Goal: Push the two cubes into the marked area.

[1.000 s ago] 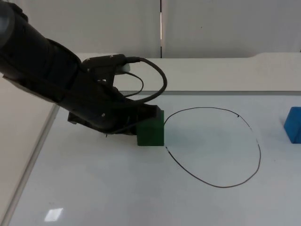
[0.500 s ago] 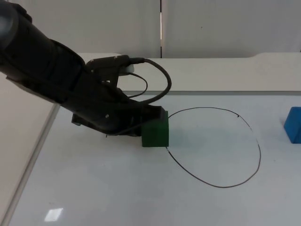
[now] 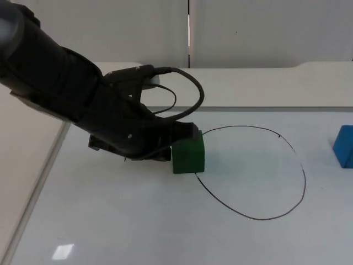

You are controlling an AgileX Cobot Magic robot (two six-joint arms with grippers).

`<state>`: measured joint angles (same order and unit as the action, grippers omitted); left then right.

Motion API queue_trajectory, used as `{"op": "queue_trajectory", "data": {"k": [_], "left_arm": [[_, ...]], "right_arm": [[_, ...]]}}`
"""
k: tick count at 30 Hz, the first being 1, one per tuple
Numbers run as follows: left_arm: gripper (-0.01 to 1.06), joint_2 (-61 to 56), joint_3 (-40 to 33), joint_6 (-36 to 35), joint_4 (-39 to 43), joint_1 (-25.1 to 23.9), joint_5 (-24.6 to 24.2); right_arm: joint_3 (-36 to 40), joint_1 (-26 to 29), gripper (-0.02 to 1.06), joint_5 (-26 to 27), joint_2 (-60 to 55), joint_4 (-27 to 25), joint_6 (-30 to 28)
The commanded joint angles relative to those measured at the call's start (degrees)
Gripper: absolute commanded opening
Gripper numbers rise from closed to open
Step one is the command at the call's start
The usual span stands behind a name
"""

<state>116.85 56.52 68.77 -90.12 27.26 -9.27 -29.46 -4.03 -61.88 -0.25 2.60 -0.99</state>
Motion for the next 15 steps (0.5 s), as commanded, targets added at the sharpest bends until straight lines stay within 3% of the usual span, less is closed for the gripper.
{"op": "queue_trajectory", "data": {"k": [1,15], "left_arm": [[0.0,-0.1,0.4,0.0,-0.9,0.8,-0.2],[0.0,-0.1,0.4,0.1,-1.3,1.6,0.5]], "right_arm": [[0.0,0.3,1.05,0.2,0.2,0.2,0.1],[0.0,0.3,1.05,0.2,0.2,0.2,0.1]]}}
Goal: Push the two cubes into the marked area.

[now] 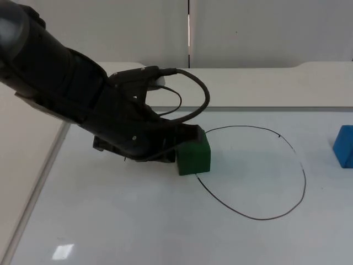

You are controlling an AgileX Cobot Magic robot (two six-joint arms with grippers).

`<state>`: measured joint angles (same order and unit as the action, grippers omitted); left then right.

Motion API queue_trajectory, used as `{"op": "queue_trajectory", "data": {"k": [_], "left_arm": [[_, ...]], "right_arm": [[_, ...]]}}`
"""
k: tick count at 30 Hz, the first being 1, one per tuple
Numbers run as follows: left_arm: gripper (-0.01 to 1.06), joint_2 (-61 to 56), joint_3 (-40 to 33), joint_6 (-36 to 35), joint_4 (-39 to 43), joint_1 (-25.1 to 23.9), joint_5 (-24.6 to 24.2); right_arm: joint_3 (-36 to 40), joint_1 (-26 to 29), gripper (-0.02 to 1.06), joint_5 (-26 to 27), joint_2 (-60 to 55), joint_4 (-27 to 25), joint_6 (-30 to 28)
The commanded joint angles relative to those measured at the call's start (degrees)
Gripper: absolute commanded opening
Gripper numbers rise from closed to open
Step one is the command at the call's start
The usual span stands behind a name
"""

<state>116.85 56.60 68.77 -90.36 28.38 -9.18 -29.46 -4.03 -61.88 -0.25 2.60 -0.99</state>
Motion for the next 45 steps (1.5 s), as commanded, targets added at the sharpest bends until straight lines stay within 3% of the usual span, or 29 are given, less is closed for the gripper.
{"op": "queue_trajectory", "data": {"k": [1,24,38,45], "left_arm": [[0.0,-0.1,0.3,0.1,-1.4,0.4,0.3],[0.0,0.5,4.2,1.7,-1.6,3.6,2.9],[0.0,1.9,5.6,1.7,-1.6,3.7,1.9],[0.0,2.0,6.5,2.7,-1.6,6.2,0.9]], "right_arm": [[0.0,0.3,1.05,0.2,0.2,0.2,0.1],[0.0,0.3,1.05,0.2,0.2,0.2,0.1],[0.0,0.3,1.05,0.2,0.2,0.2,0.1],[0.0,0.3,1.05,0.2,0.2,0.2,0.1]]}}
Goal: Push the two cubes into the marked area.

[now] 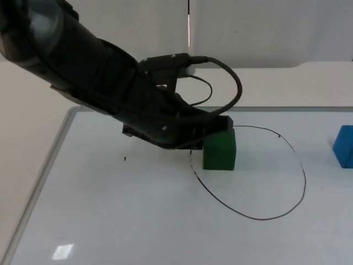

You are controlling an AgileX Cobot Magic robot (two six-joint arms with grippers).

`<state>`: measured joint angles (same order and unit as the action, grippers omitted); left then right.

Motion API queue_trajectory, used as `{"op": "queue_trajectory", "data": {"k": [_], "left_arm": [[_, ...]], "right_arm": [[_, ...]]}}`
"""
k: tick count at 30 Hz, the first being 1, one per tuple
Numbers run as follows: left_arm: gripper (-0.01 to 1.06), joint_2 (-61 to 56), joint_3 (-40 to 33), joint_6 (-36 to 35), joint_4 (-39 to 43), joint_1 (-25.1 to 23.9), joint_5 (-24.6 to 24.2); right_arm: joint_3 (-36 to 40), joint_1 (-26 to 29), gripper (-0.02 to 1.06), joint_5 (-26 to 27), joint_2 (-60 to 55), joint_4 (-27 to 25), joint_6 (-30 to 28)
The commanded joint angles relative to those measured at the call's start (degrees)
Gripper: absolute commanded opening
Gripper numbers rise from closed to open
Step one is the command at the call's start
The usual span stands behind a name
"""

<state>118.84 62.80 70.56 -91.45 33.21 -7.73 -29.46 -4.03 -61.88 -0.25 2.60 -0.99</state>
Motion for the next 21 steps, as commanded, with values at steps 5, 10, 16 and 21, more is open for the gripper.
{"op": "queue_trajectory", "data": {"k": [5,10,16,21], "left_arm": [[0.0,0.0,0.3,1.5,-0.3,1.7,0.4],[0.0,0.0,0.3,1.5,1.9,1.3,3.9],[0.0,-2.0,0.3,1.5,4.1,-1.3,4.0],[0.0,-6.6,0.3,1.5,5.9,-3.8,4.0]], "right_arm": [[0.0,0.3,1.05,0.2,0.2,0.2,0.1],[0.0,0.3,1.05,0.2,0.2,0.2,0.1],[0.0,0.3,1.05,0.2,0.2,0.2,0.1],[0.0,0.3,1.05,0.2,0.2,0.2,0.1]]}}
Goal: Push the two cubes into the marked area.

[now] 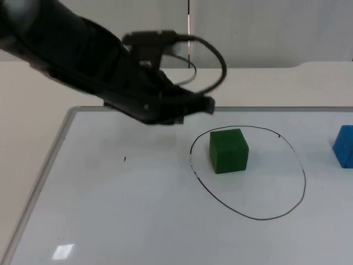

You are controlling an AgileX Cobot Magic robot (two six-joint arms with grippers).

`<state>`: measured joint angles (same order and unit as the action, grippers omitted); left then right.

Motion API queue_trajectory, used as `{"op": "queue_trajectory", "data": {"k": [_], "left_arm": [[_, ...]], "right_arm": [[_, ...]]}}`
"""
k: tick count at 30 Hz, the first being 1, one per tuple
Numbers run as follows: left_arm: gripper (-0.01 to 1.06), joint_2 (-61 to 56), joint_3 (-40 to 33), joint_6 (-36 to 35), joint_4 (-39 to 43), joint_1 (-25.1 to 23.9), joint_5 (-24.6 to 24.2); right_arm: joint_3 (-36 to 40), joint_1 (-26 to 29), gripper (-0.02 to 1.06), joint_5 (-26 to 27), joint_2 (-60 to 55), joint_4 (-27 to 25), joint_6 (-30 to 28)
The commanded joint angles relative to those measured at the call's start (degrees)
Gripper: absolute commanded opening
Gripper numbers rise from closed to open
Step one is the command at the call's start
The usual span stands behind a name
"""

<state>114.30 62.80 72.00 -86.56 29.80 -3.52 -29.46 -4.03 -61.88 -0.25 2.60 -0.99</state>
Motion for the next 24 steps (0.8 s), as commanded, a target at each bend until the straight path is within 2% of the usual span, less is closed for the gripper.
{"op": "queue_trajectory", "data": {"k": [1,14,24], "left_arm": [[0.0,-3.4,0.3,0.1,2.3,-0.7,-0.5],[0.0,-20.4,-0.7,0.1,10.7,-1.2,-0.5],[0.0,-29.6,-3.9,-1.4,11.0,-1.2,-1.4]], "right_arm": [[0.0,0.3,1.05,0.2,0.2,0.2,0.1],[0.0,0.3,1.05,0.2,0.2,0.2,0.1],[0.0,0.3,1.05,0.2,0.2,0.2,0.1]]}}
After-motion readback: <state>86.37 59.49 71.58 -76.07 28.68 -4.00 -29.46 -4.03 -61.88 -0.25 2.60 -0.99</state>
